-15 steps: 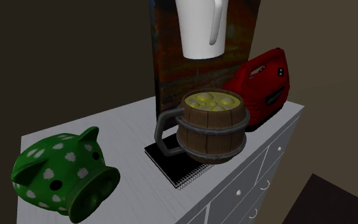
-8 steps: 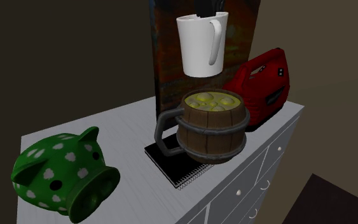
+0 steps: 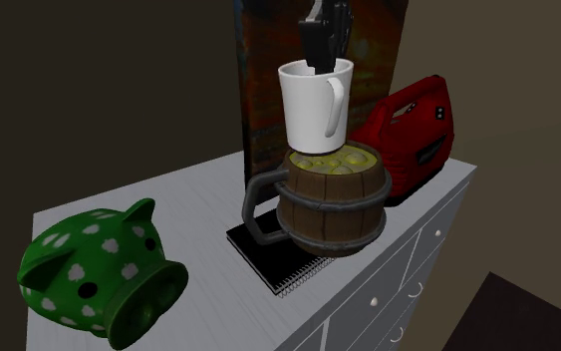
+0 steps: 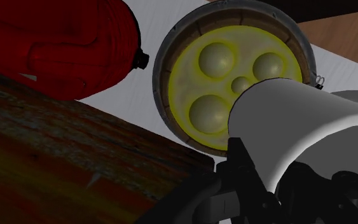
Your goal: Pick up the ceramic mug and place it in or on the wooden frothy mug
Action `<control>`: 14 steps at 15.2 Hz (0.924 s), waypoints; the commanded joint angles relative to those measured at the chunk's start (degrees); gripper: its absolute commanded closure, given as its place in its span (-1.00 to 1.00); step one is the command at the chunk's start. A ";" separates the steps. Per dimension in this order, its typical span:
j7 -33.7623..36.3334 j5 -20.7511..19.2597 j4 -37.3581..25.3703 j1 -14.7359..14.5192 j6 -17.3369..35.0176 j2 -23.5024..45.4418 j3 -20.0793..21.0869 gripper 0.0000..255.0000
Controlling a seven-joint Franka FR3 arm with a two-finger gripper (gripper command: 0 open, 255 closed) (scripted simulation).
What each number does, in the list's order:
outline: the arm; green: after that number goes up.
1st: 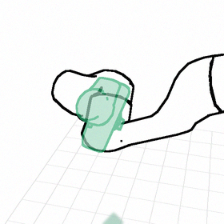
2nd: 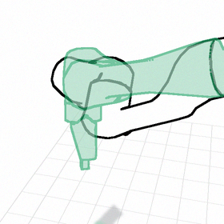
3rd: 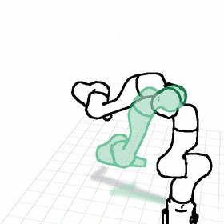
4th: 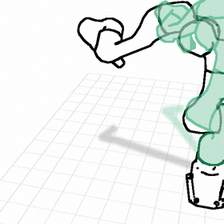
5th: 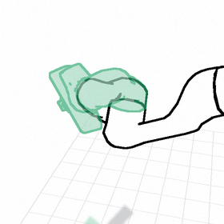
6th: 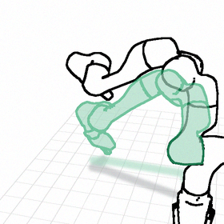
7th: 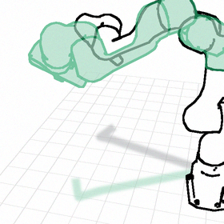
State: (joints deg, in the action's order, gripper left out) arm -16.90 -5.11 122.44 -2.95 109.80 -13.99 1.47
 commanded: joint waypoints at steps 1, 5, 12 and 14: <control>0.19 -0.05 1.40 -0.01 1.60 0.17 0.03 1.00; 0.23 -0.07 1.76 -0.01 2.04 0.24 0.02 1.00; 0.23 -0.07 1.76 -0.01 2.04 0.25 0.03 -1.00; 0.23 -0.07 1.76 -0.01 2.04 0.25 0.03 -1.00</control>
State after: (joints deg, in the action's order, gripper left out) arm -16.67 -5.18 124.20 -2.96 111.84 -13.74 1.49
